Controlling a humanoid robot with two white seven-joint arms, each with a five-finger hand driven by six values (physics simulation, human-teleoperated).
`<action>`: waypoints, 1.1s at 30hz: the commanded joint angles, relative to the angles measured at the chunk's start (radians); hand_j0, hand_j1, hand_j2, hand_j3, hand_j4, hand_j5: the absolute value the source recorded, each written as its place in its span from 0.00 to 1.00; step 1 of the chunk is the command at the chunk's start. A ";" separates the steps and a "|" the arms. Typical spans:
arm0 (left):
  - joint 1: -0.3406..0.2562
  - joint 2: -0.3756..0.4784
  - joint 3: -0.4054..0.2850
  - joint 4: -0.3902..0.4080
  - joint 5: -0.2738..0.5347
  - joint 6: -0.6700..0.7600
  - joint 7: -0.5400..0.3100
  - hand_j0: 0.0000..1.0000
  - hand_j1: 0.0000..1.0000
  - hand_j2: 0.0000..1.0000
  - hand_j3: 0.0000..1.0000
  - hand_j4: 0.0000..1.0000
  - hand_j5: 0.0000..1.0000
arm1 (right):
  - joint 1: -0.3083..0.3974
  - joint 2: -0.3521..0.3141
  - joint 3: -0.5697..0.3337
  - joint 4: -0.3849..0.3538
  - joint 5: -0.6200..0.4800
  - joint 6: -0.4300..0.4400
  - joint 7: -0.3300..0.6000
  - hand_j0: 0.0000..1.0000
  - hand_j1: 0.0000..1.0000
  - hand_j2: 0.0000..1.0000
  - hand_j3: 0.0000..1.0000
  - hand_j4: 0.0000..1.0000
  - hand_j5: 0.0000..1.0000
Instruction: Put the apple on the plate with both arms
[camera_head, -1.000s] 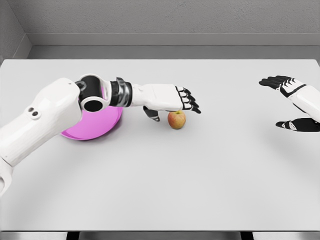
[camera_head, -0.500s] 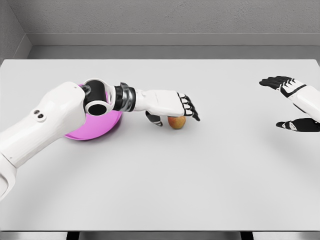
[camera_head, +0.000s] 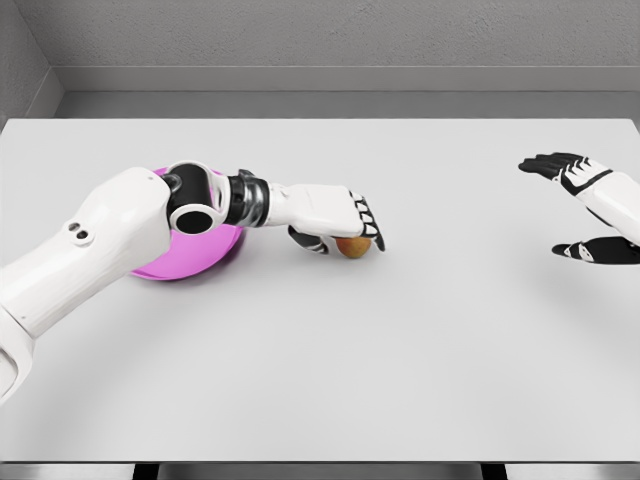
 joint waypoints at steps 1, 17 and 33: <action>0.000 0.000 0.003 0.011 0.006 0.002 0.000 0.82 0.82 0.82 0.82 0.82 0.82 | 0.000 -0.001 0.000 0.000 -0.008 0.003 -0.001 1.00 1.00 1.00 1.00 1.00 1.00; 0.000 -0.046 -0.003 0.043 0.004 0.002 -0.033 0.59 0.59 0.59 0.59 0.59 0.59 | 0.000 -0.001 -0.001 -0.002 -0.009 0.003 -0.001 1.00 1.00 1.00 1.00 1.00 1.00; 0.006 -0.046 -0.002 0.034 0.006 0.002 -0.035 0.43 0.43 0.43 0.43 0.43 0.43 | 0.002 -0.001 -0.001 -0.003 -0.009 0.003 -0.001 1.00 1.00 1.00 1.00 1.00 1.00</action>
